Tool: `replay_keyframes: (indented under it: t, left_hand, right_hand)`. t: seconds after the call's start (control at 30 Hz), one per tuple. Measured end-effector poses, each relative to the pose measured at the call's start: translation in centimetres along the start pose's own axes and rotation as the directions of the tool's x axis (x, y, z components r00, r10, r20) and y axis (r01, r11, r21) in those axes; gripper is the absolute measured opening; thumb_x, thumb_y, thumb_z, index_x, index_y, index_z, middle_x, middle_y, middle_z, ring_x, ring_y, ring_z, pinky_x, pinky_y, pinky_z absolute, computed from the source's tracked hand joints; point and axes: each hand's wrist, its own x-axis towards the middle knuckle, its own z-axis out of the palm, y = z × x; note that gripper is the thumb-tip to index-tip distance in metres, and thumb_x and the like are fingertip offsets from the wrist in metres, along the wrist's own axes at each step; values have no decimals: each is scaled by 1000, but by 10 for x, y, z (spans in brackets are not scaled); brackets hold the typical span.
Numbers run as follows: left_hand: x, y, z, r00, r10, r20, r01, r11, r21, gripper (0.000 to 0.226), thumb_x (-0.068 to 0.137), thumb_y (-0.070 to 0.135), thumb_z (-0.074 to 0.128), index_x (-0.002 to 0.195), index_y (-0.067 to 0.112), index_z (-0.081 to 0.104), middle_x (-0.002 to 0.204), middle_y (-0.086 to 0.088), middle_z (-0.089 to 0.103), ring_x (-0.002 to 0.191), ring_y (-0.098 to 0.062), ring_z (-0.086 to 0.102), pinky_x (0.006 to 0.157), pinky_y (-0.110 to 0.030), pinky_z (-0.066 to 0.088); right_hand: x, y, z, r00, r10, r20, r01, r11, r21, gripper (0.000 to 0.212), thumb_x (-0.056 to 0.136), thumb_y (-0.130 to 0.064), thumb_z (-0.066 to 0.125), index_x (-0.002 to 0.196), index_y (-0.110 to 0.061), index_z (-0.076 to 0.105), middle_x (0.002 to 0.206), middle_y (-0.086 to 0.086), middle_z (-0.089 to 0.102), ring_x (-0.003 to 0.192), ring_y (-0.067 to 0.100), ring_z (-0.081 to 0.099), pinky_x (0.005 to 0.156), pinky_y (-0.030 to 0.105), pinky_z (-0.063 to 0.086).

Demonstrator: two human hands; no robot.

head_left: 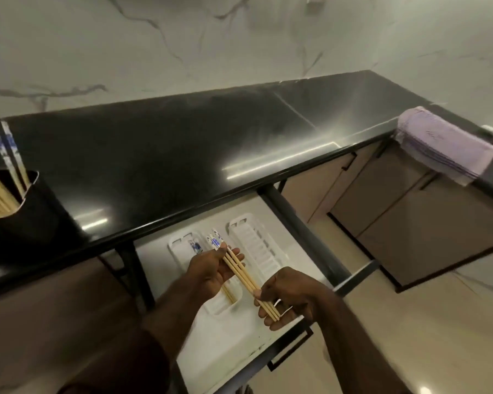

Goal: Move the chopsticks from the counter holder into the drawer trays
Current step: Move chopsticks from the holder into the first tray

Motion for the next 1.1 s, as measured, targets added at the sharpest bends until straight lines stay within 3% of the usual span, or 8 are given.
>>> replay_keyframes:
  t: [0.17,0.3,0.4,0.53,0.73,0.83,0.93,1.1]
  left_hand:
    - [29,-10,-4,985,3,-173,-13,999,-52,27,104,14,45,107,-9,59,96,-21,64,81,-28,65,61,-37,60]
    - [54,-10,-15,962,30,-273,-46,998,-52,26,104,13,45,105,-9,58,90,-21,62,77,-29,63,72,-39,54]
    - [69,-11,-25,942,33,-335,-54,997,-53,19,101,12,48,101,-4,58,84,-19,59,73,-28,61,74,-41,53]
    - [86,-10,-37,928,43,-370,-54,998,-18,16,99,12,50,97,1,61,77,-16,60,71,-28,61,65,-41,54]
    - [105,-9,-47,921,65,-384,-87,995,-39,30,101,27,46,104,5,65,89,-16,67,80,-29,64,83,-44,55]
    - [111,-6,-50,923,61,-379,-76,997,-25,37,103,32,40,112,6,65,96,-15,68,86,-29,64,82,-42,54]
    - [116,-6,-53,917,54,-394,-70,997,-27,45,105,38,33,118,7,64,109,-16,68,98,-31,64,95,-45,51]
    - [119,-9,-55,909,41,-415,-65,997,-43,48,104,43,30,102,9,65,104,-15,67,92,-28,62,90,-42,52]
  right_hand:
    - [55,-9,-18,996,57,67,-51,995,-88,23,91,-13,65,100,7,69,78,17,72,67,26,71,64,37,62]
    - [98,-6,-4,992,79,95,-68,991,-115,20,93,-15,62,91,4,68,75,15,70,63,23,69,63,35,62]
    - [128,-1,14,994,91,64,-84,990,-112,22,95,-18,60,81,-1,65,70,11,67,58,19,65,64,34,60]
    - [161,1,34,999,46,-14,-47,989,-142,20,93,-17,64,86,2,66,68,12,68,50,19,65,55,33,61]
    - [188,-4,52,993,-36,-111,5,963,-269,18,88,-18,69,92,-1,67,71,12,72,51,20,68,55,38,62]
    - [195,-5,61,985,-91,-144,35,935,-354,20,86,-23,70,95,-6,66,78,9,73,58,19,71,57,39,62]
    - [199,-3,68,969,-163,-188,56,880,-472,20,86,-27,70,96,-11,64,81,6,73,62,17,72,55,30,61]
    - [207,6,81,959,-194,-208,27,791,-612,29,86,-29,63,107,-8,63,104,12,69,94,30,69,82,37,58]
